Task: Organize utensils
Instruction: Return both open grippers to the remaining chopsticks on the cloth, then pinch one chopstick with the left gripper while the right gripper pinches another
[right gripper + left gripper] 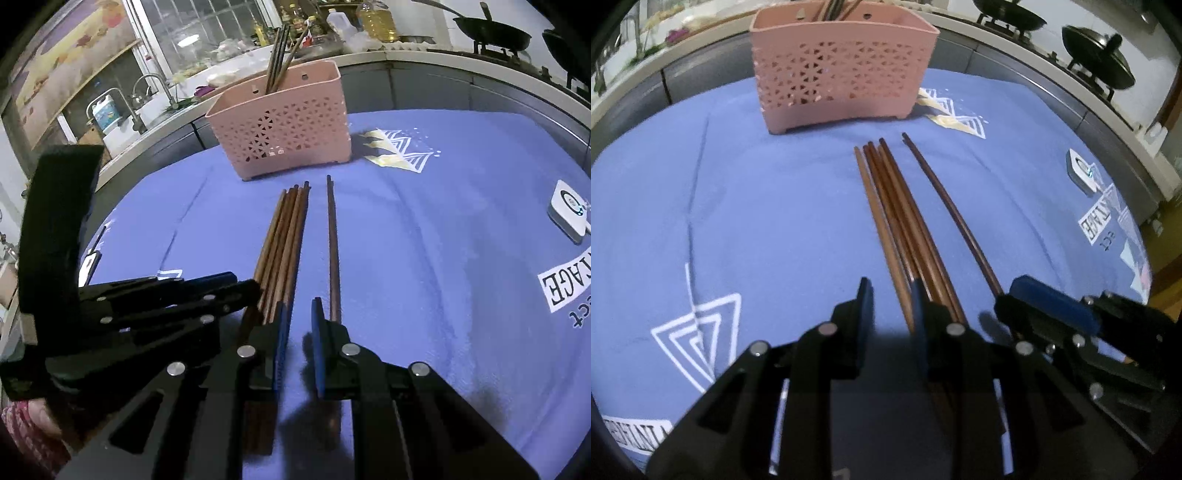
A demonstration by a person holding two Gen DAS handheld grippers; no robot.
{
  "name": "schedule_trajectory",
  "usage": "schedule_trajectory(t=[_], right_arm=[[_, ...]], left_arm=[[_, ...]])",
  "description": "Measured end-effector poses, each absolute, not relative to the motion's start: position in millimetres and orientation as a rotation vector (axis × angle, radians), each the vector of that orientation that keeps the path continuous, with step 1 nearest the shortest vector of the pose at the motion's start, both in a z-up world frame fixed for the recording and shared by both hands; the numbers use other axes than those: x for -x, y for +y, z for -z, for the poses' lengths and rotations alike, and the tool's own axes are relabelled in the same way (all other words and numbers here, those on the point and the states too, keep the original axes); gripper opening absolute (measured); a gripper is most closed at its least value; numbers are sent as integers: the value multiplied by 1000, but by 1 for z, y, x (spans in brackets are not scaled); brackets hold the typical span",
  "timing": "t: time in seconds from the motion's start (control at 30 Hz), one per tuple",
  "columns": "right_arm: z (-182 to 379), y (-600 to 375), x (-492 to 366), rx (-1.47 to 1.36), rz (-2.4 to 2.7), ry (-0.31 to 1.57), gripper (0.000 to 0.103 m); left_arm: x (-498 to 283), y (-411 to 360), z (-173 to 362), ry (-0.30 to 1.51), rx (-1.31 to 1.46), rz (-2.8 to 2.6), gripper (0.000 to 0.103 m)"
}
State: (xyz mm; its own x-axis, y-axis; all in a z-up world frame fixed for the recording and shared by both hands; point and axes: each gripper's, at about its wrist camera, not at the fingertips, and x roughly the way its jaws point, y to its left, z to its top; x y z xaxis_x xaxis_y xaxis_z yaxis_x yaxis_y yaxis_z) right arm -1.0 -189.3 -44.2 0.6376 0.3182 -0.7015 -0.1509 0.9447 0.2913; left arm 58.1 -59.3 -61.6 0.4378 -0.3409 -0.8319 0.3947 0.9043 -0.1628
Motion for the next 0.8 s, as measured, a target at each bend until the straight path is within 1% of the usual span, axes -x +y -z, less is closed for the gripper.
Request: schedule_trajectory(t=[0.17,0.3,0.67,0.8], right_arm=[[48,-176,0,-191,-332,867,15],[60,-174,-6,-239,-365,935,15],[59,-163,-11,-219,-374,942,15],[68,-178,-16,-339,-389,989,14]], left_arm=[[-54,-54,61,1005,-74,432,22],[-57,-53,62,1018,-75,425,22],[-55,-28,59,1018,-55,395,23],[-56,-25,58,1024,-50,402,23]])
